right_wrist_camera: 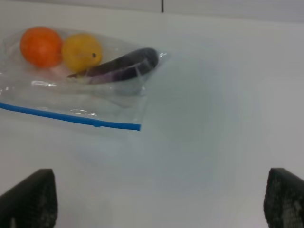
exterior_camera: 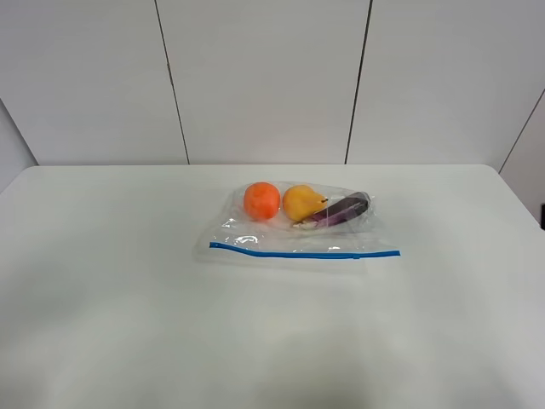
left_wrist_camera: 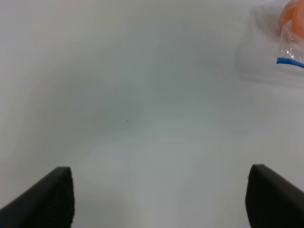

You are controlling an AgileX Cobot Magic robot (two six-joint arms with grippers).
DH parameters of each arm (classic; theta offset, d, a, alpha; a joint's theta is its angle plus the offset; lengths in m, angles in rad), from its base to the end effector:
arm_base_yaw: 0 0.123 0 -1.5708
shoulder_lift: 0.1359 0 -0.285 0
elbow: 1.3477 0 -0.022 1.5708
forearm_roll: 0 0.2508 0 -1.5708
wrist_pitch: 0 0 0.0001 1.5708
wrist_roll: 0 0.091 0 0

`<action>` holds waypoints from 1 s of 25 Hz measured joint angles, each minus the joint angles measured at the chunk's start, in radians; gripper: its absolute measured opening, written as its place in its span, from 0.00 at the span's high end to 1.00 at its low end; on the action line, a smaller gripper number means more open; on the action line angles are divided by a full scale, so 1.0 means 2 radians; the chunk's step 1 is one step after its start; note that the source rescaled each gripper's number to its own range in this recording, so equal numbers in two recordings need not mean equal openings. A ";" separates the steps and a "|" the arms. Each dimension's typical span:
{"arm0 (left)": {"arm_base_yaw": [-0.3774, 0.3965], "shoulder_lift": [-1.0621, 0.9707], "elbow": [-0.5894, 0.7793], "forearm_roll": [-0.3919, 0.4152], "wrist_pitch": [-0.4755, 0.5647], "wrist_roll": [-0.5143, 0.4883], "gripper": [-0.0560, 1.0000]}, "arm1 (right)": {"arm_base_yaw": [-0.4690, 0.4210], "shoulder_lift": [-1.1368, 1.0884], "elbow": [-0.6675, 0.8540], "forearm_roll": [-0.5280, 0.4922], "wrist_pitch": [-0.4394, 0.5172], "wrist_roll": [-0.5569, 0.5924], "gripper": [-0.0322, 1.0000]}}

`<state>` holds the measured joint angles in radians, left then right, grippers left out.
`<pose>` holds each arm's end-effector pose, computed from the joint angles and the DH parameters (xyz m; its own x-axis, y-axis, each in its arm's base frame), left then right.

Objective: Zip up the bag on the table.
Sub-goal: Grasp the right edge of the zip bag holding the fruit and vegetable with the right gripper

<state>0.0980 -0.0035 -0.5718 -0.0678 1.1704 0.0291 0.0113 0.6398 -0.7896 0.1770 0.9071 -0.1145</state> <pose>-0.0183 -0.0075 0.2880 -0.4834 -0.0449 -0.8742 -0.0421 0.9987 -0.0280 0.1060 0.0138 0.3473 -0.6144 -0.0117 -0.7889 -0.1235 0.9890 0.0816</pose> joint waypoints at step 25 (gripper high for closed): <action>0.000 0.000 0.000 0.000 0.000 0.000 0.14 | -0.153 0.479 -0.096 0.379 0.040 -0.342 0.00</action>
<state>0.0980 -0.0035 -0.5718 -0.0678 1.1704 0.0291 -0.2951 1.5986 -0.9807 0.9348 0.9869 -0.7992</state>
